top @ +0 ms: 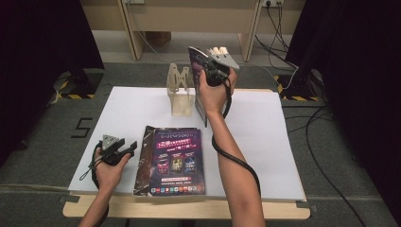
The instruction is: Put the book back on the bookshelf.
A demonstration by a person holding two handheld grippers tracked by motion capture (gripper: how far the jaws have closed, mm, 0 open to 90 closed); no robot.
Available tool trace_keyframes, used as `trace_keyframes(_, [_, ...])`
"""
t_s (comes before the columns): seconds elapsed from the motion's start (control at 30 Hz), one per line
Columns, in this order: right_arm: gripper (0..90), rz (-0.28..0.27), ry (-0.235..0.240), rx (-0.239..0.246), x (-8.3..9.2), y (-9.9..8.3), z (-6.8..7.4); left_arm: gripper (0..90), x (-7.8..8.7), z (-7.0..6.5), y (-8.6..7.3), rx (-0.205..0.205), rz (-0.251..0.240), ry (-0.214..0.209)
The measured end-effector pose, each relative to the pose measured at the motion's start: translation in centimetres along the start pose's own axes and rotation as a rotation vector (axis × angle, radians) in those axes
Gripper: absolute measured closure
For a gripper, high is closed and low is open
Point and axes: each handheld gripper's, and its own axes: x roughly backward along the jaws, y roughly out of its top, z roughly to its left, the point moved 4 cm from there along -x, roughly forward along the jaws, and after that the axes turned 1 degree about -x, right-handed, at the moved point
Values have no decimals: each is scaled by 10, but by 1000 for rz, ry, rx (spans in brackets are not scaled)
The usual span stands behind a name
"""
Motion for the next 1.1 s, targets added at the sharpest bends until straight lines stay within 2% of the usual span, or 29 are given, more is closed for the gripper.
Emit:
trace_keyframes(0.27, [845, 2, 2, 35, 19, -9, 1, 422, 0, 0, 0, -2, -1, 1])
trace_keyframes(0.6, [835, 32, 4, 23, 43, -20, -4, 422, 0, -1, 0, -11, 2, 6])
trace_keyframes(0.9, [809, 57, 3, 12, 56, -24, -9, 422, 0, -2, 0, -15, 2, 6])
trace_keyframes(1.1, [800, 89, 2, 14, 58, -27, -11, 422, 0, -2, 0, -16, 3, 5])
